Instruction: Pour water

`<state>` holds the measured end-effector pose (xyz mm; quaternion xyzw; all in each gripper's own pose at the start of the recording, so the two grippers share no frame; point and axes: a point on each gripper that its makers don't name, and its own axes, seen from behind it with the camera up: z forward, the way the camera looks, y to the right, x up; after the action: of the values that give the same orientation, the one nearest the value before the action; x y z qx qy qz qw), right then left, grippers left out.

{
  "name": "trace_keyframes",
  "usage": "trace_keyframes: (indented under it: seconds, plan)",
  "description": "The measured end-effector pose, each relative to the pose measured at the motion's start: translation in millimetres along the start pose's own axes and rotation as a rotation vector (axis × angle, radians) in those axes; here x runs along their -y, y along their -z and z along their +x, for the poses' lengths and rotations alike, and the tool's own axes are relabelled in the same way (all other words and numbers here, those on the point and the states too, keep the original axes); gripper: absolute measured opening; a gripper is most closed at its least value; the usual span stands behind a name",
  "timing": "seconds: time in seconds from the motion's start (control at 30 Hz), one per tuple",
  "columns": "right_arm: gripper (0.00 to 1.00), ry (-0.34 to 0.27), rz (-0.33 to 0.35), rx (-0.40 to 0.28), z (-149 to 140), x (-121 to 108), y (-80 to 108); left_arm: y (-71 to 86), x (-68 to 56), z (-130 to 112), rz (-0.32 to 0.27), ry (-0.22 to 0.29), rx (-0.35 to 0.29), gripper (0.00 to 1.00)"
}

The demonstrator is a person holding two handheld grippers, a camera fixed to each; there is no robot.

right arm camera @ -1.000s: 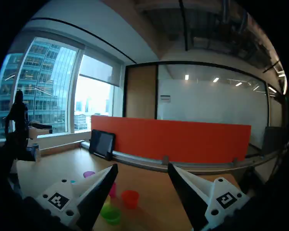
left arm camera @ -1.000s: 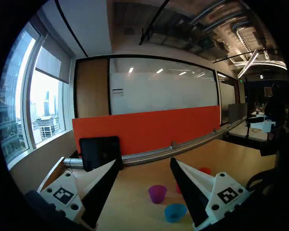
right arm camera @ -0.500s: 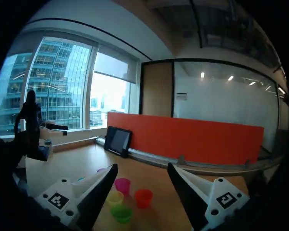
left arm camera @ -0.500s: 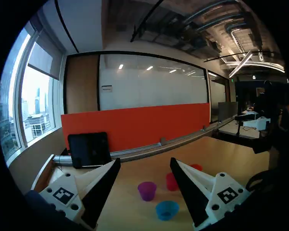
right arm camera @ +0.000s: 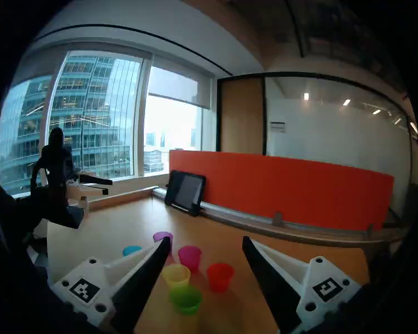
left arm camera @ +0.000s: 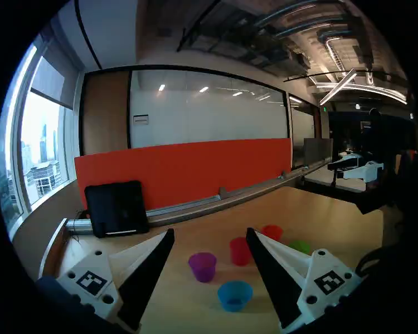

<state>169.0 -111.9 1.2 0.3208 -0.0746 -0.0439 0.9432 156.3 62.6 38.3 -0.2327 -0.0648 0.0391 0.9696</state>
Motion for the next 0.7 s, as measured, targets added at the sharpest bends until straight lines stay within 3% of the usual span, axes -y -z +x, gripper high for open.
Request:
trace_keyframes:
  seconds: [0.7]
  plan:
    - [1.0, 0.039, 0.096, 0.157, -54, 15, -8.3, -11.9, -17.5, -42, -0.091, -0.021, 0.1, 0.95]
